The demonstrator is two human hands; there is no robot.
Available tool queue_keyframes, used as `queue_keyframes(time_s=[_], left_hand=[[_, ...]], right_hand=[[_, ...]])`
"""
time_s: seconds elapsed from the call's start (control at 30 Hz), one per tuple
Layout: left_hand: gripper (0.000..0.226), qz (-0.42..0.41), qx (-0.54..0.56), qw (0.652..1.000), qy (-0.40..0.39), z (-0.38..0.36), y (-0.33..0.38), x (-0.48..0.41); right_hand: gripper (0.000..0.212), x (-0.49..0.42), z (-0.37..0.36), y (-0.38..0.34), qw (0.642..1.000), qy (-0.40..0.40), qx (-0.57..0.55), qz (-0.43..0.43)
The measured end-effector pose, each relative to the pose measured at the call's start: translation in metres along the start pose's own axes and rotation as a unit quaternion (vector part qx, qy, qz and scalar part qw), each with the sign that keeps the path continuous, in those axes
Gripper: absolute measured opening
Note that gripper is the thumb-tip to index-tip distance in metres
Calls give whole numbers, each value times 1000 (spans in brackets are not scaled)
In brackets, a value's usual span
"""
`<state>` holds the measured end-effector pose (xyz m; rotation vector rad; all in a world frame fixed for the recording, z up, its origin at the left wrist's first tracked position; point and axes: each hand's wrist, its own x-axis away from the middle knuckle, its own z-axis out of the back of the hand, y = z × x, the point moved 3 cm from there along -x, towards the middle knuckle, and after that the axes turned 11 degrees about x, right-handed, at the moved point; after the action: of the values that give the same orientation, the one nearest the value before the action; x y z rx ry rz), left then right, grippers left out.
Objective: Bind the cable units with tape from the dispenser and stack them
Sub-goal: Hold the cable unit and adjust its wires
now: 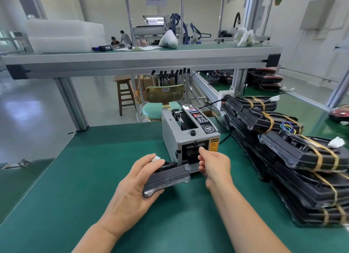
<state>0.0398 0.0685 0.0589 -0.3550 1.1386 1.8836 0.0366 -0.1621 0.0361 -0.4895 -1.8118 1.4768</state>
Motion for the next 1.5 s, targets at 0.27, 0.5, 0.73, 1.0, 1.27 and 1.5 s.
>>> queue_keyframes(time_s=[0.27,0.5,0.73,1.0,1.27,1.5], left_hand=[[64,-39,-21,998,47,-9,10,1],[66,-59,-52,994,76,-14,10,5],[54,-82,-49,992,77,-14,13,7],[41,-104,-52,989,86,-16,14,3],[39,-108,-50,989,88,-17,15,1],[41,-109,-52,989,89,-19,15,1]], right_hand=[[15,-2,-4,-9,998,30,46,12],[18,5,-10,-11,992,73,94,31],[22,18,-6,-6,994,76,50,61],[10,15,4,0,999,33,-15,41],[17,7,-4,-2,998,29,-47,-9],[14,2,-8,-8,999,49,12,-20]])
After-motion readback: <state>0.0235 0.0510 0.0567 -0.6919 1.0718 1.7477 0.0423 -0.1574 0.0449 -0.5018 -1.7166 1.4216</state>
